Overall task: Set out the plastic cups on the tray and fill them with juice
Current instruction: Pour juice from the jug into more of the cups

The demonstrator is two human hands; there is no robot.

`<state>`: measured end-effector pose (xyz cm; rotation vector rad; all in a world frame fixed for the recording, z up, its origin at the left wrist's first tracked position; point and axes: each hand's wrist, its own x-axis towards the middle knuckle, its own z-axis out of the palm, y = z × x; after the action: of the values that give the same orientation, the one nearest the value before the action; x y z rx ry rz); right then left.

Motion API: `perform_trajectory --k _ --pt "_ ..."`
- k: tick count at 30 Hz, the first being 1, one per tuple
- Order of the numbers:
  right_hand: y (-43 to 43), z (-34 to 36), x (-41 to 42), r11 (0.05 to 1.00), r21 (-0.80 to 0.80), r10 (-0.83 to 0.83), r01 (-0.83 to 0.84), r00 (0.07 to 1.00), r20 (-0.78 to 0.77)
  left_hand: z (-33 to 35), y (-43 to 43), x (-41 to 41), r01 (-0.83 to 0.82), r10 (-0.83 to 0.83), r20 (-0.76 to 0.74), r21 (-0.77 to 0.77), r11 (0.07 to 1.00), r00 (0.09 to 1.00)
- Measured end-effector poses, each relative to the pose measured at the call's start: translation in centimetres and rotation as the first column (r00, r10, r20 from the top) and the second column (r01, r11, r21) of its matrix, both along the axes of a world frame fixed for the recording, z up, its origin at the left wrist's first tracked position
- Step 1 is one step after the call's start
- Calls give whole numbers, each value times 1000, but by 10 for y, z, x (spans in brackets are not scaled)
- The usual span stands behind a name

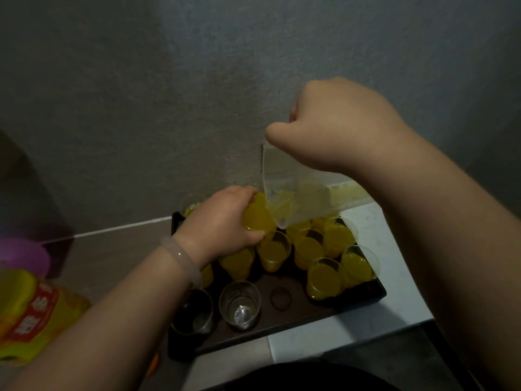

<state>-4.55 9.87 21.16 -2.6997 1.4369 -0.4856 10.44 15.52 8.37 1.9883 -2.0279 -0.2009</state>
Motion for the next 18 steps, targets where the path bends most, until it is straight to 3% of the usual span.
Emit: perform_trajectory --k 11,18 --pt "-13 -14 -24 983 178 -83 48 978 194 0 3 4 -39 40 -18 12 999 999" --pt "-13 -36 -36 922 386 -204 16 870 450 2 7 6 -58 58 -19 -2 998 998"
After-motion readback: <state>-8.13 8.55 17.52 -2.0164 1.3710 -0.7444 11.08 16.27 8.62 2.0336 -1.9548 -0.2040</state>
